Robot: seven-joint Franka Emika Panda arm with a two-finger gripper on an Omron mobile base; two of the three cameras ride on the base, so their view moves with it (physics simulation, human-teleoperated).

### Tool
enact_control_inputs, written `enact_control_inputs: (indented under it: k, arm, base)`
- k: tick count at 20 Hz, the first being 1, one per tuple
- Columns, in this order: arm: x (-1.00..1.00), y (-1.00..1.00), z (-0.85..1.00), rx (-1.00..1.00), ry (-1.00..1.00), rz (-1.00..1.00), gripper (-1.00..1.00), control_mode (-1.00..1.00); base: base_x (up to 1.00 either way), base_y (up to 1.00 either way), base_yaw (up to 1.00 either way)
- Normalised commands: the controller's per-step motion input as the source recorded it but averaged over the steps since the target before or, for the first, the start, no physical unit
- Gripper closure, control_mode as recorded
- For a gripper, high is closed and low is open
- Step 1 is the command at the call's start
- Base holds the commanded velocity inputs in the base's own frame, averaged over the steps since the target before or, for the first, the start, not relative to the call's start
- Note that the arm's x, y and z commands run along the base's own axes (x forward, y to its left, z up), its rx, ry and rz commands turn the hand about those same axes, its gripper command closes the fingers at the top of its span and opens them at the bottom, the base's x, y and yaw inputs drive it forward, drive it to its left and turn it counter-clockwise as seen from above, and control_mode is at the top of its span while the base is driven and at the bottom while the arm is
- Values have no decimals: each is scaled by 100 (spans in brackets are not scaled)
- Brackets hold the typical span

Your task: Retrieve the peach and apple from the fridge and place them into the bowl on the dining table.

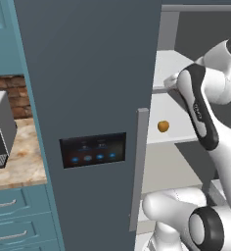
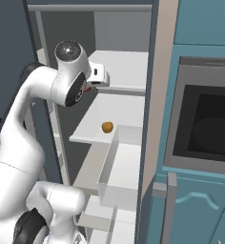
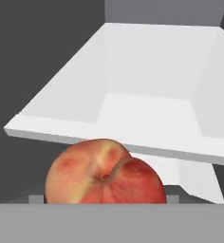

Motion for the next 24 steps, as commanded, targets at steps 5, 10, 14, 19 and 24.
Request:
enact_control_inputs:
  k: [5, 10, 14, 19, 24]
  arm:
    - [-100, -2, 0, 0, -4, -11, 100, -100]
    - [-100, -9, -12, 0, -10, -21, 100, -100]
    - [-100, 0, -25, 0, -8, -25, 100, -100]
    - [-100, 0, -33, 0, -11, -27, 100, -100]
    - [-20, 0, -7, 0, -2, -6, 100, 100]
  base:
    - [0, 0, 0]
    - [0, 0, 0]
    - [0, 0, 0]
    - [0, 0, 0]
    - [-80, -2, -18]
